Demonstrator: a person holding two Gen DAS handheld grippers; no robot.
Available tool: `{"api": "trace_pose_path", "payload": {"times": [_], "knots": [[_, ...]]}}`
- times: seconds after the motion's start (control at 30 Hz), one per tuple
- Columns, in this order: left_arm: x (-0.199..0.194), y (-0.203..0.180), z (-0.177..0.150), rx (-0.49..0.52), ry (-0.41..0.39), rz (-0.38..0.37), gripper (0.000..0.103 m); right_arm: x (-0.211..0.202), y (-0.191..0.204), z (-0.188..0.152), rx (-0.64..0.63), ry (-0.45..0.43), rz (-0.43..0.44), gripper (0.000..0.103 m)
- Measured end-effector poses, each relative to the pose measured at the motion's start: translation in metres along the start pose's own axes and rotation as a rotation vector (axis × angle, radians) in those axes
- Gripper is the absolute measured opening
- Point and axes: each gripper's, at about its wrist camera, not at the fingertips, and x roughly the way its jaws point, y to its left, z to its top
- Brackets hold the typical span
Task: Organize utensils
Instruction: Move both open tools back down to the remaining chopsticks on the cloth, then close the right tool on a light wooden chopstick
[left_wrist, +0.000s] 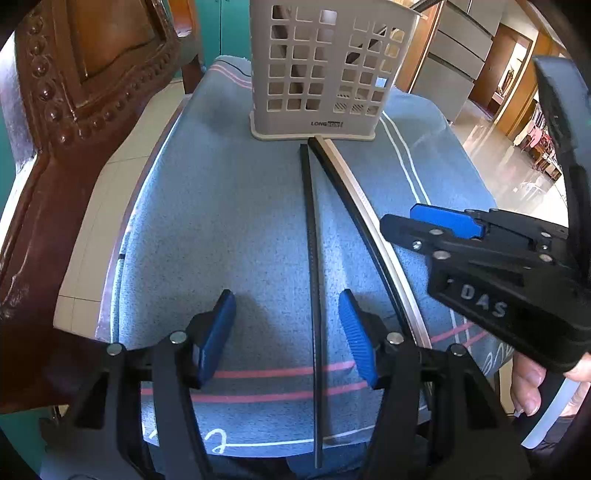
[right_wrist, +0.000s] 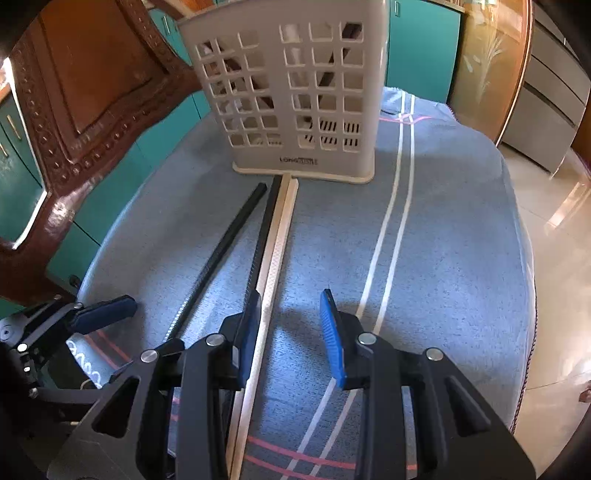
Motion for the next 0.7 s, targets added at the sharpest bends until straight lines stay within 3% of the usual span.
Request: {"api": "trace_pose_path", "payload": {"times": [0.17, 0.23, 0.47, 0.57, 0.6, 0.7], "knots": [[0.0007, 0.0001, -0.0007, -0.001, 0.003, -0.001, 0.061, 0.0017, -0.003, 0.0002, 0.027, 0.004, 0.015, 0.032], [0.0008, -0.0006, -0.0007, 0.001, 0.004, 0.0, 0.061, 0.0024, -0.0059, 0.0001, 0.041, 0.011, 0.019, 0.027], [0.0016, -0.0025, -0.0016, 0.005, 0.004, 0.002, 0.063, -0.0014, -0.008, -0.0027, 0.032, 0.027, 0.007, 0.021], [0.0013, -0.0025, -0.0017, 0.004, 0.004, 0.002, 0.063, -0.0028, -0.0053, -0.0029, 0.015, 0.028, 0.013, 0.012], [0.0013, -0.0025, -0.0018, 0.004, 0.004, 0.002, 0.063, -0.0038, -0.0046, -0.0032, 0.014, 0.028, 0.018, 0.004], [0.0023, -0.0026, -0.0016, 0.005, 0.004, 0.001, 0.063, -0.0046, -0.003, -0.0041, 0.012, 0.021, -0.014, 0.004]]}}
